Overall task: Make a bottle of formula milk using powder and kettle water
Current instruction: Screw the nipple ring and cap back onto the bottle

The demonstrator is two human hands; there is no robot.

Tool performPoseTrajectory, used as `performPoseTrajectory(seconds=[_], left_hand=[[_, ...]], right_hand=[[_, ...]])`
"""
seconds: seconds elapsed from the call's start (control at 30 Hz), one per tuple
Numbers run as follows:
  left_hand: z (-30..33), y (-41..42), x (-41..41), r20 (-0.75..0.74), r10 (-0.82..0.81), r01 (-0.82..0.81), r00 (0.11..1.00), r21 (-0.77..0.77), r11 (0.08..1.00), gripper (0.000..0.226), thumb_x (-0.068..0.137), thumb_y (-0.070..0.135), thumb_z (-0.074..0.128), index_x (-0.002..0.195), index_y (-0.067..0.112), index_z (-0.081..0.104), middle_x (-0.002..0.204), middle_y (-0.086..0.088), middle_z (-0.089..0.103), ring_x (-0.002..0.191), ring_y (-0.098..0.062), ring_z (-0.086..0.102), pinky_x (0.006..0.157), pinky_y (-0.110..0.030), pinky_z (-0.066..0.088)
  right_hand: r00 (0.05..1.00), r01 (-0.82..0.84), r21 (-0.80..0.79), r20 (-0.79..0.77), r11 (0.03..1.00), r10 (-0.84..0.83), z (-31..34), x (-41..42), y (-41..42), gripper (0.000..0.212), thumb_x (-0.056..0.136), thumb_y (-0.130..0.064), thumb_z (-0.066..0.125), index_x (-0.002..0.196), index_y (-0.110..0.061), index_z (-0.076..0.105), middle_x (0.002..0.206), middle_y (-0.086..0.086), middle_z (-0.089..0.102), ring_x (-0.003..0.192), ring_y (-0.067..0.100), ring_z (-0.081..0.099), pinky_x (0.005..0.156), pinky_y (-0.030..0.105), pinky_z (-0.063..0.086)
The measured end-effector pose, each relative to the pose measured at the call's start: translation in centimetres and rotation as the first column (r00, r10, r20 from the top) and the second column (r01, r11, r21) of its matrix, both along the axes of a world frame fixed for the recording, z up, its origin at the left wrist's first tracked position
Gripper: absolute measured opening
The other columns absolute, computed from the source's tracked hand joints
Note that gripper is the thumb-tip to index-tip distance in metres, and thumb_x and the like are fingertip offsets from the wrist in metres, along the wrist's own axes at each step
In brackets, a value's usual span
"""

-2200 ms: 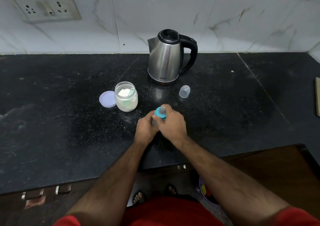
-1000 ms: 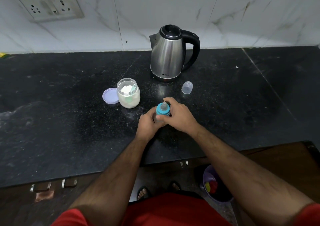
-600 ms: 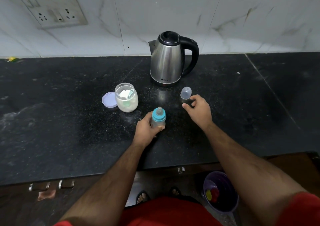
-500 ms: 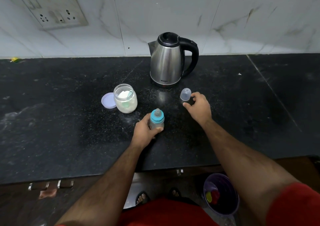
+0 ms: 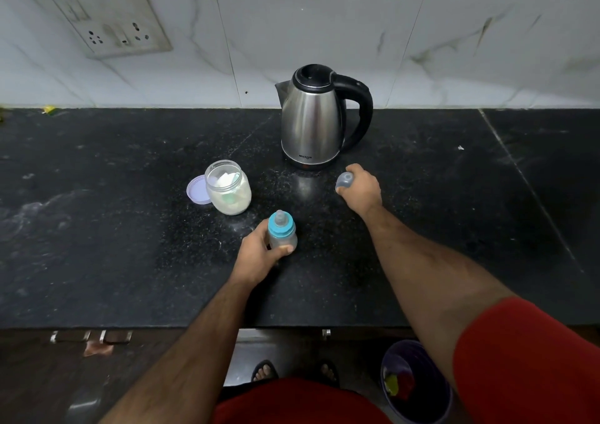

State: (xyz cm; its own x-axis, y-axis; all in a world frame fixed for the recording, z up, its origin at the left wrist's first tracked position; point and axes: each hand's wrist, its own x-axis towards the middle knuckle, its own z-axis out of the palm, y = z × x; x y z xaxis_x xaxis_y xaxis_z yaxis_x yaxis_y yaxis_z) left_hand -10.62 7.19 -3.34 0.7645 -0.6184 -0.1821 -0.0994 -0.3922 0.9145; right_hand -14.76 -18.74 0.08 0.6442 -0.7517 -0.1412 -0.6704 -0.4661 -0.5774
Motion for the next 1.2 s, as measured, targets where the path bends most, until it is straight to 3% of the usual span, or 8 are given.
performPoseTrajectory(seconds=[0.1,0.33,0.47,0.63,0.73,0.83,1.0,1.2], left_hand=[[0.3,-0.1,-0.1,0.000,0.002,-0.002,1.000,0.006,1.000,0.065,0.076,0.007,0.082,0.133,0.018,0.054,0.120,0.005,0.066,0.113,-0.010,0.061,0.103,-0.026,0.044],[0.7,-0.2,-0.3,-0.020,0.005,-0.004,1.000,0.014,1.000,0.064,0.076,0.001,0.080,0.132,0.015,0.054,0.117,0.008,0.063,0.102,0.007,0.057,0.093,-0.008,0.044],[1.0,0.0,-0.2,-0.019,0.003,-0.003,1.000,0.019,1.000,0.061,0.076,-0.001,0.080,0.129,0.013,0.055,0.112,0.008,0.063,0.095,0.011,0.056,0.079,0.002,0.042],[1.0,1.7,-0.4,-0.027,0.004,-0.003,1.000,0.032,0.999,0.061,0.072,0.003,0.084,0.127,0.014,0.060,0.114,0.006,0.068,0.097,0.003,0.062,0.097,-0.021,0.048],[1.1,2.5,-0.6,-0.026,-0.002,0.003,1.000,0.030,1.000,0.062,0.071,0.007,0.086,0.127,0.019,0.060,0.113,0.009,0.068,0.097,0.003,0.062,0.090,-0.014,0.047],[1.4,3.0,-0.8,-0.034,-0.006,0.006,0.999,-0.002,1.000,0.063,0.072,0.008,0.085,0.127,0.021,0.059,0.111,0.010,0.067,0.097,0.000,0.063,0.072,-0.007,0.050],[1.1,3.7,-0.6,-0.034,-0.025,0.023,0.999,-0.045,0.999,0.069,0.071,0.007,0.086,0.131,0.021,0.057,0.117,0.010,0.066,0.109,-0.004,0.063,0.098,-0.024,0.048],[0.8,3.8,-0.5,0.023,-0.046,0.048,0.999,-0.054,0.997,0.066,0.070,0.011,0.087,0.129,0.022,0.059,0.117,0.006,0.069,0.108,-0.007,0.065,0.098,-0.030,0.051]], right_hand=[[1.000,-0.013,-0.008,0.006,1.000,0.013,0.1,-0.2,-0.1,0.032,0.084,-0.012,0.067,0.115,-0.017,0.060,0.110,0.009,0.066,0.104,0.029,0.062,0.085,0.037,0.050],[0.986,-0.015,0.066,0.169,0.998,0.004,0.9,-1.4,1.2,0.054,0.080,-0.028,0.072,0.130,-0.018,0.057,0.116,0.004,0.068,0.108,0.024,0.063,0.094,0.036,0.051],[0.946,-0.058,0.141,0.325,0.988,0.009,2.3,-3.2,3.9,0.052,0.081,-0.024,0.075,0.129,-0.015,0.058,0.095,-0.009,0.065,0.098,0.016,0.066,0.092,0.034,0.053],[0.876,-0.131,0.186,0.481,0.974,0.026,4.4,-5.2,8.1,0.043,0.078,-0.017,0.078,0.118,-0.017,0.060,0.099,-0.005,0.069,0.090,0.011,0.070,0.083,0.031,0.059],[0.838,-0.212,0.161,0.537,0.964,0.095,5.8,-5.7,11.0,0.038,0.077,-0.015,0.080,0.109,-0.020,0.060,0.100,-0.006,0.069,0.088,0.003,0.068,0.078,0.020,0.056],[0.834,-0.307,0.090,0.505,0.947,0.223,6.4,-5.5,13.4,0.038,0.076,-0.018,0.080,0.109,-0.022,0.060,0.101,-0.008,0.069,0.092,0.003,0.067,0.080,0.024,0.057],[0.802,-0.321,-0.018,0.526,0.947,0.282,7.1,-5.4,15.4,0.037,0.078,-0.018,0.078,0.112,-0.020,0.062,0.107,-0.005,0.068,0.095,0.008,0.067,0.077,0.033,0.059],[0.835,-0.385,-0.106,0.383,0.917,0.395,7.4,-5.3,16.4,0.039,0.076,-0.018,0.077,0.111,-0.019,0.061,0.107,-0.007,0.067,0.098,0.008,0.063,0.080,0.030,0.055]])
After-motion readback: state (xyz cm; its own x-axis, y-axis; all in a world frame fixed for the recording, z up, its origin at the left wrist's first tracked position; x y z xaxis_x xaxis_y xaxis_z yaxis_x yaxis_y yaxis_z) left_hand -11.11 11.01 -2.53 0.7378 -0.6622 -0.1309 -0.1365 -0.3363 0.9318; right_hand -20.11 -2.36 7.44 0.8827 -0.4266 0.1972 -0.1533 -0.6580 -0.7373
